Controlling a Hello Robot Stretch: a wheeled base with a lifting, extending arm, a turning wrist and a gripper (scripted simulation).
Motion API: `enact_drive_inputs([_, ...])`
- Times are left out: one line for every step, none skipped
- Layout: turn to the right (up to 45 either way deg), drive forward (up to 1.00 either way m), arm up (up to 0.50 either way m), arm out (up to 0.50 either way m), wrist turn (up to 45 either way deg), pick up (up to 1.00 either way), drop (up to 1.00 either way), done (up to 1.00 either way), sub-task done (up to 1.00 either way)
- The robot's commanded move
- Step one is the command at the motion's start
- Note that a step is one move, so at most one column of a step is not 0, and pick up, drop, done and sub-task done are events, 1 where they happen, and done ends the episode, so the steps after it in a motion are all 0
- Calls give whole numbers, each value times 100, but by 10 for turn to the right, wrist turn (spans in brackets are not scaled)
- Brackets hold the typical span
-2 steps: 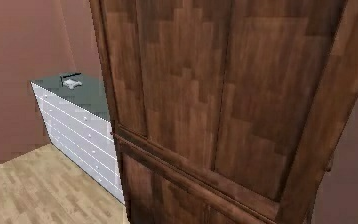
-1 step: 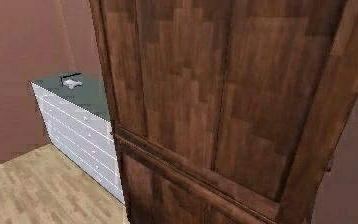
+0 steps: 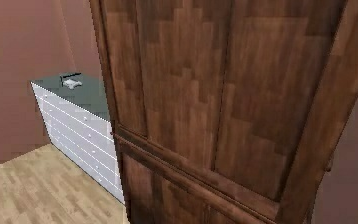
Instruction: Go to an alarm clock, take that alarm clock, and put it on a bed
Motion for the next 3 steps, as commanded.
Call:
enact_drive_inputs([0, 0, 10, 0, 0, 0, 0, 0, 0])
enact_drive_inputs([0, 0, 0, -8, 0, 0, 0, 0, 0])
enact_drive_inputs([0, 0, 0, 0, 0, 0, 0, 100, 0])
